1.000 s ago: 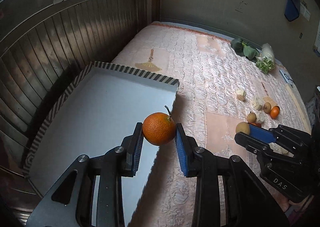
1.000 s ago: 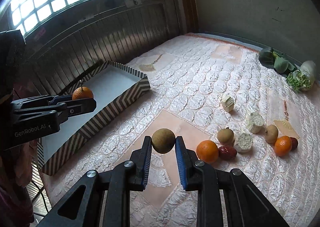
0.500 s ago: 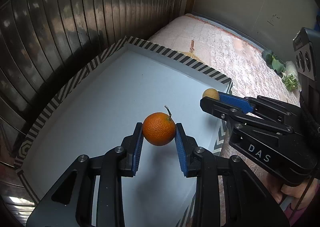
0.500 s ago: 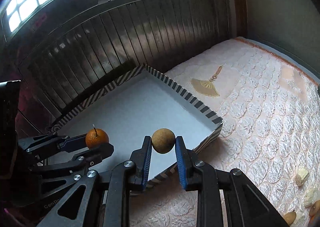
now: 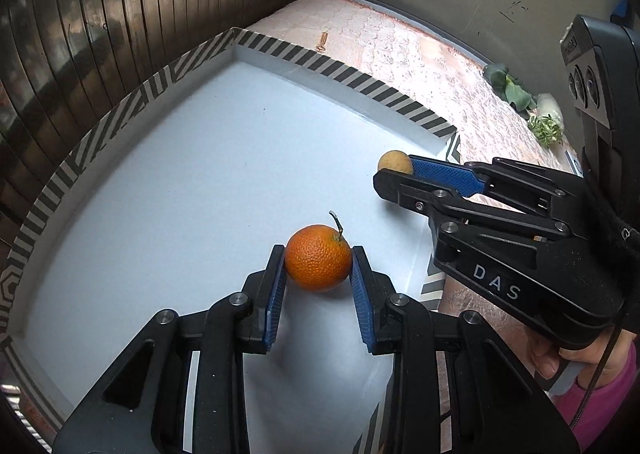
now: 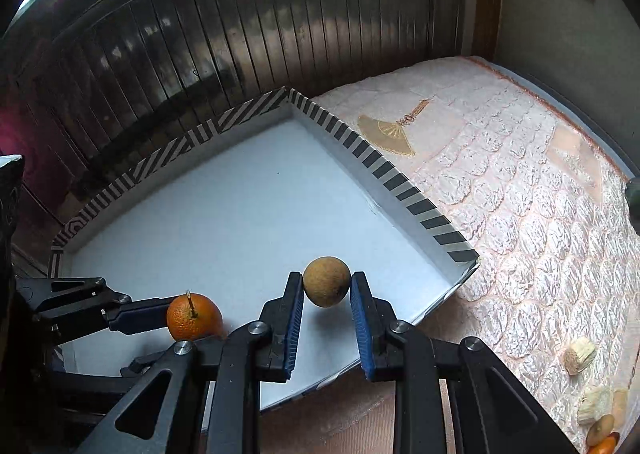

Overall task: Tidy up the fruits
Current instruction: 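Open both tools to drop the orange and brown fruit into the tray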

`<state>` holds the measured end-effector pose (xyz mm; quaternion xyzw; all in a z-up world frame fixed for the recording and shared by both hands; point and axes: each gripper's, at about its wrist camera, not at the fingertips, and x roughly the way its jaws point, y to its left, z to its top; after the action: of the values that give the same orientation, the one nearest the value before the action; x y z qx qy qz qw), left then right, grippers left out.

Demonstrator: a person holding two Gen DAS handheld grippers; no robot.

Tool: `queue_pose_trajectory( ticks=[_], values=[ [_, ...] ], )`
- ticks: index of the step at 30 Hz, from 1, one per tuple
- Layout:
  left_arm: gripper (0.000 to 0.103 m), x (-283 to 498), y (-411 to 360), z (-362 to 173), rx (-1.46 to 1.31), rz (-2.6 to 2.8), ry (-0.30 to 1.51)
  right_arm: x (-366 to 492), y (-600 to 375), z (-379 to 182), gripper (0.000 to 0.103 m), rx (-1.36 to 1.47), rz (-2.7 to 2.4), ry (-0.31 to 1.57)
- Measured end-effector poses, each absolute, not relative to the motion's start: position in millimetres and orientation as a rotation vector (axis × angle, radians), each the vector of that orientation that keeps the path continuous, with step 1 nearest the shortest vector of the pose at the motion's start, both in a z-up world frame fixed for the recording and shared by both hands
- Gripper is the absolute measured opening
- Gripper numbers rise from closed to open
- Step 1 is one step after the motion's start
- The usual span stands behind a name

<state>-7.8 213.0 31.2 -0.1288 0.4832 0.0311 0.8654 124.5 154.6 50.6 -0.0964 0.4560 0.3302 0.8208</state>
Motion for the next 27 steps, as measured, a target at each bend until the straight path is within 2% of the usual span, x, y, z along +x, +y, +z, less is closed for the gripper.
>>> queue_pose_trajectory(
  ticks=[10,17,27],
  values=[
    [0.031,-14,223,30,-0.261,0.114,1.011,126,135,51,0.024,-0.004,0.743,1.004],
    [0.031,-28,202,51,-0.101,0.210,0.893,92,114,74,0.024,0.048,0.694,0.891],
    [0.031,-47,161,76,-0.038,0.214,0.774,32,49,100,0.024,0.053,0.551,0.769]
  ],
)
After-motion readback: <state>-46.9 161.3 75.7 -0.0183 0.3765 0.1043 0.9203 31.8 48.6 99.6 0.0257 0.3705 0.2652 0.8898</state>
